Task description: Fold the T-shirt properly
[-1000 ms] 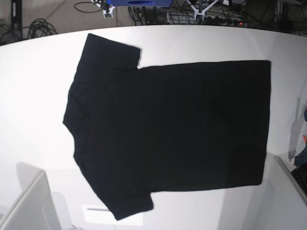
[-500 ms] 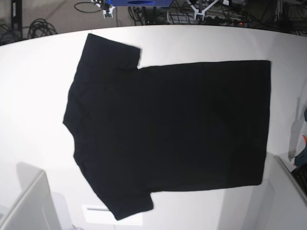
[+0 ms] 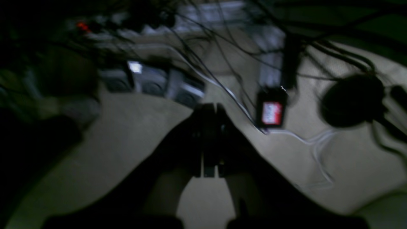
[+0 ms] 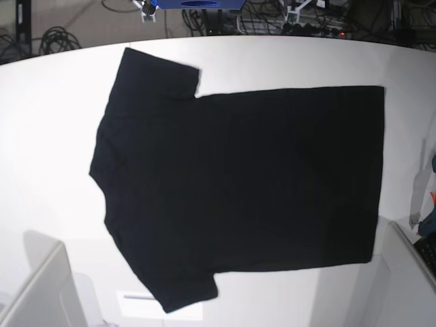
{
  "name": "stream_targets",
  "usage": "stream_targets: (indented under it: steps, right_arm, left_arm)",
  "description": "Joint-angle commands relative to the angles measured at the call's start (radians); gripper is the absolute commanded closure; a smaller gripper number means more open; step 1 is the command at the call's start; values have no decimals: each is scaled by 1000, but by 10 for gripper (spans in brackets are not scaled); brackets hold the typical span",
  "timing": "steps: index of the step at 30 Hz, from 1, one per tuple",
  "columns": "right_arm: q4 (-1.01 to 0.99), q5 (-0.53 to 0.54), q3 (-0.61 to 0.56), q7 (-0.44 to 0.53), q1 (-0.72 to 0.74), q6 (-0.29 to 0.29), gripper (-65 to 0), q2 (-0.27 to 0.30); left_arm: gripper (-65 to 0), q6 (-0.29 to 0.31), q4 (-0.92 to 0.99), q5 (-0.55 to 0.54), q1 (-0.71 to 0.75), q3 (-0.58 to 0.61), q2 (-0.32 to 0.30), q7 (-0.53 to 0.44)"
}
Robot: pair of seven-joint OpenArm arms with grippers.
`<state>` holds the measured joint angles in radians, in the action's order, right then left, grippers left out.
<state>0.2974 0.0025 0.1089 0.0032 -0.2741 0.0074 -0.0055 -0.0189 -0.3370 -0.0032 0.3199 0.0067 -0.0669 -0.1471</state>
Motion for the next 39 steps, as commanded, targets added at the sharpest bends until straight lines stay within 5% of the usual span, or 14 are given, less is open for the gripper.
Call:
stream_targets:
  steps: [1, 6, 15, 19, 25, 32, 39]
  right_arm:
    - [39, 0, 24, -2, -46, -8, 0, 6]
    - [291, 0, 74, -13, -227, -7, 0, 5]
    - [905, 75, 148, -167, -535, -7, 0, -64]
    - [1198, 170, 219, -288, -632, -7, 0, -77]
    - [1580, 325, 297, -383, -718, -7, 0, -77]
    - [1729, 526, 328, -411, -621, -2, 0, -52]
    - [1713, 862, 378, -575, -471, 251, 0, -6]
  left_arm:
    - [0, 0, -64, -2, 60, -3, -18, -4]
    - [0, 0, -373, -24, 279, -9, -72, -7]
    - [0, 0, -931, -410, 641, -7, -239, -9]
    - [0, 0, -1163, -427, 779, -20, -290, -9]
    - [0, 0, -1442, -427, 904, -167, -281, -7]
    - [0, 0, -1617, -427, 944, -250, -279, 2]
    - [0, 0, -1611, -429, 887, -273, -231, 5]
